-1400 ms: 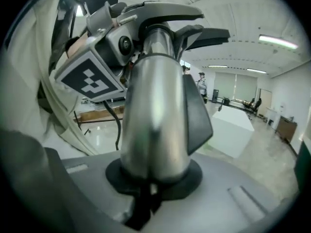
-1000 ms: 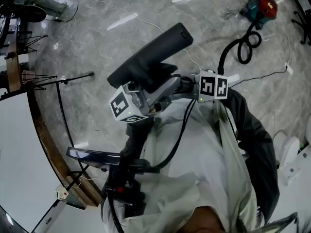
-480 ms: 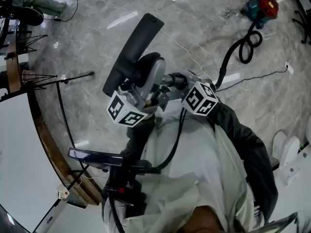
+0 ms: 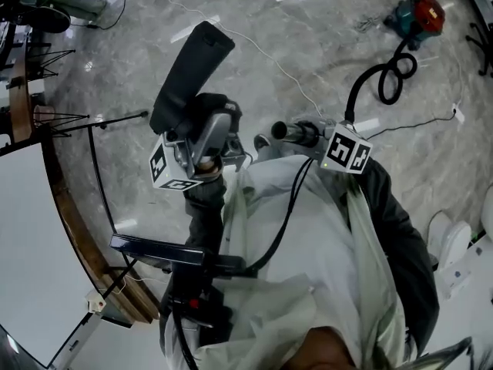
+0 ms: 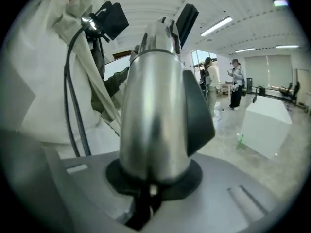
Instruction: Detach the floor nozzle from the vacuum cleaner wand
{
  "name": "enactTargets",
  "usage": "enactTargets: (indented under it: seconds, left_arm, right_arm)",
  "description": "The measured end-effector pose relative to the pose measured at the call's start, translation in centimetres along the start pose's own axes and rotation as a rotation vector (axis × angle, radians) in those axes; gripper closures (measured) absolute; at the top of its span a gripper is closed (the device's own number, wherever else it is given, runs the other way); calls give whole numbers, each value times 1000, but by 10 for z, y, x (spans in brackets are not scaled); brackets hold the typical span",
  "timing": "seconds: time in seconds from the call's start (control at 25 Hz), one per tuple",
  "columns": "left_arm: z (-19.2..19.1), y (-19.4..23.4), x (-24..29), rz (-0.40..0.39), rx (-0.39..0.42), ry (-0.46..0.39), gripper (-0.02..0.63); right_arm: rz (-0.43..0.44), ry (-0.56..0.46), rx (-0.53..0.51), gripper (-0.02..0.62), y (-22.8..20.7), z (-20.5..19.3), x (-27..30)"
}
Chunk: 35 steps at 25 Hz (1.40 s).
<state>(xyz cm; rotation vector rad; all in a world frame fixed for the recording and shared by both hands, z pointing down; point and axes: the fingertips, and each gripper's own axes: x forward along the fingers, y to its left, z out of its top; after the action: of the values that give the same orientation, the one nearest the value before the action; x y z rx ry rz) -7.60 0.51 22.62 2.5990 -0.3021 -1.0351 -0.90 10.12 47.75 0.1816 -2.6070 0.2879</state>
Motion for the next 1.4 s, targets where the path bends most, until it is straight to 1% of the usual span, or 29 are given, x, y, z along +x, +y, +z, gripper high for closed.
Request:
enactTargets:
  seconds: [0.04, 0.12, 0.2, 0.32, 0.36, 0.4, 0.48, 0.6, 0.72, 0.88, 1.04, 1.24, 1.4]
  left_arm:
    - [-7, 4, -3, 36, 21, 37, 532]
    - [-25, 16, -9, 121, 25, 99, 532]
    - [-47, 32, -19, 216, 42, 194, 532]
    - [-79, 48, -40, 329, 111, 372, 532]
    - [-86, 50, -47, 355, 121, 412, 532]
    - [-91, 51, -55, 377, 120, 433, 532]
    - [-94, 51, -69, 416, 94, 428, 532]
    - [-95, 52, -82, 469, 59, 389, 532]
    - [-97, 53, -89, 503, 54, 374, 532]
    - [-90, 52, -96, 522, 63, 349, 532]
    - [-85, 49, -104, 537, 67, 325, 532]
    - [-82, 49, -108, 553, 74, 302, 532]
    - [-78, 48, -114, 562, 58, 273, 532]
  right_arm:
    - [-30, 11, 12, 545, -4, -4, 3]
    - [-88, 38, 15, 545, -13, -12, 5]
    - [-124, 35, -4, 545, -16, -13, 4]
    - [-206, -33, -30, 545, -22, -3, -8]
    - [-242, -64, -28, 545, -26, 1, -14]
    - [-277, -93, -19, 545, -31, 5, -19]
    - [-324, -132, -3, 545, -40, 11, -27]
    - [-348, -138, -9, 543, -47, 14, -32]
    - [-364, -133, -23, 543, -49, 16, -31]
    - [-390, -120, -26, 543, -52, 28, -23]
    - [-384, -103, -37, 543, -53, 32, -12]
    - [-353, -83, -38, 543, -53, 30, -4]
    - [-335, -68, -26, 543, -50, 29, 5]
